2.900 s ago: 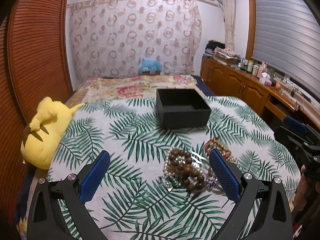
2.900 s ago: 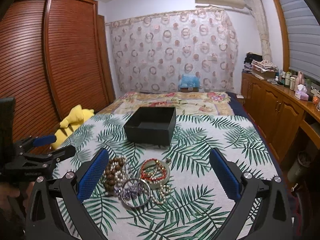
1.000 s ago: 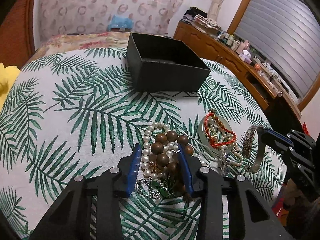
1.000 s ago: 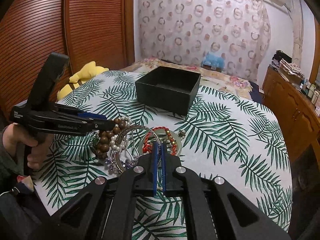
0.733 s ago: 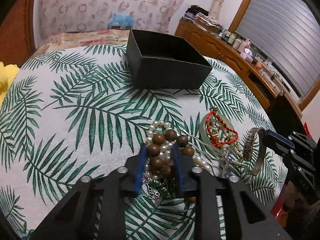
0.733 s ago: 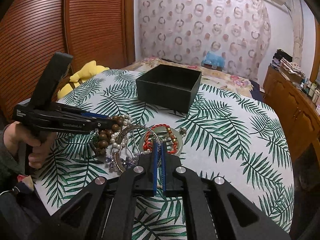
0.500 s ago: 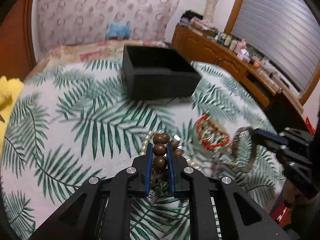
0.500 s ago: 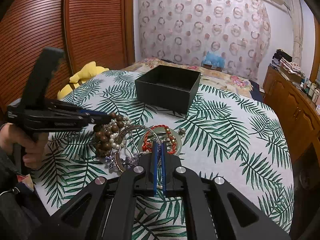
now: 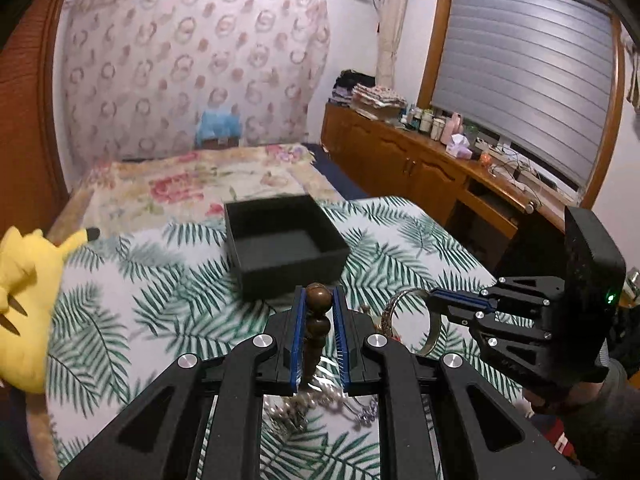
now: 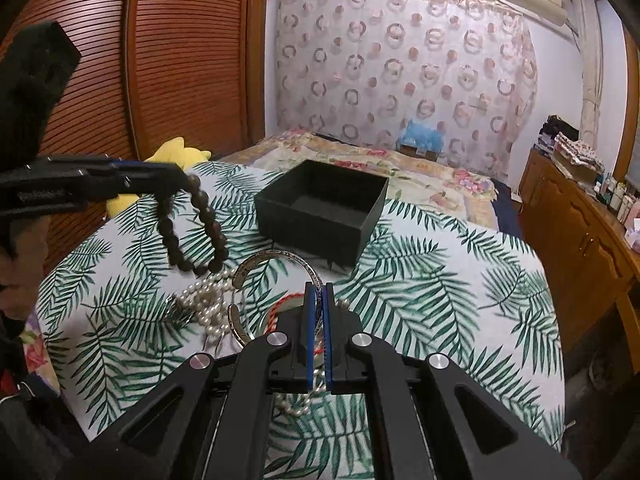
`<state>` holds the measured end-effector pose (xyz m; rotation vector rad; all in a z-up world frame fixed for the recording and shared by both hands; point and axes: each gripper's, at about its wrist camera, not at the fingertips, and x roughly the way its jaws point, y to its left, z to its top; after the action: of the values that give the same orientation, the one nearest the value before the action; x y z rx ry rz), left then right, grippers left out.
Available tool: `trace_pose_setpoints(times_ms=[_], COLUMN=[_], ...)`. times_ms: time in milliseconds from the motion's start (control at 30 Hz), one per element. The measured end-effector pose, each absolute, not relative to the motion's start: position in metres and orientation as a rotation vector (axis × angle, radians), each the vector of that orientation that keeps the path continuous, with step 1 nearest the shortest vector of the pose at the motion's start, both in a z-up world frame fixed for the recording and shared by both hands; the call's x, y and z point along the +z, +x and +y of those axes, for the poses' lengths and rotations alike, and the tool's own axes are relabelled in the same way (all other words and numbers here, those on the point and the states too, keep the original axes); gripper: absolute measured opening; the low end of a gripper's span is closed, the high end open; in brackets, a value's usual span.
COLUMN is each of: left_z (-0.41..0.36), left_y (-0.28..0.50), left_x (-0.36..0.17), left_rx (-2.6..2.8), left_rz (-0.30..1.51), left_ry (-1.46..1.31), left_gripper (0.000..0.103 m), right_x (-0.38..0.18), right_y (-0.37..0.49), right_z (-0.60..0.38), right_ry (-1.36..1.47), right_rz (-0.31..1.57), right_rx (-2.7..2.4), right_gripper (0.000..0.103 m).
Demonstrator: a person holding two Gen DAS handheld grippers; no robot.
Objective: Organize jewelry
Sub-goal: 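Carry the brown bead bracelet with the left gripper into the black box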
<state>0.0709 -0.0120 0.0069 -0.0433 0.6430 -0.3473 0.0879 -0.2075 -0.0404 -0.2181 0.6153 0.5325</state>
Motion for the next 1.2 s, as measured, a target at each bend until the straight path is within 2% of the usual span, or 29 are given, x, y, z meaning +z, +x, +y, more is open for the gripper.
trace_pose_setpoints(times_ms=[733, 1200], left_z=[-0.001, -0.007], left_y=[0.124, 0.171], left_x=[0.065, 0.066], left_rx=[-0.307, -0.245], left_rz=[0.576, 0.597], left_ry=[-0.003, 0.057], left_gripper=[0.012, 0.012], right_x=[-0.023, -0.04], right_y=[0.185, 0.242], right_z=[-0.197, -0.169], right_ry=[-0.229, -0.194], right_rz=[0.61, 0.655], right_rx=[0.479, 0.501], right_gripper=[0.004, 0.005])
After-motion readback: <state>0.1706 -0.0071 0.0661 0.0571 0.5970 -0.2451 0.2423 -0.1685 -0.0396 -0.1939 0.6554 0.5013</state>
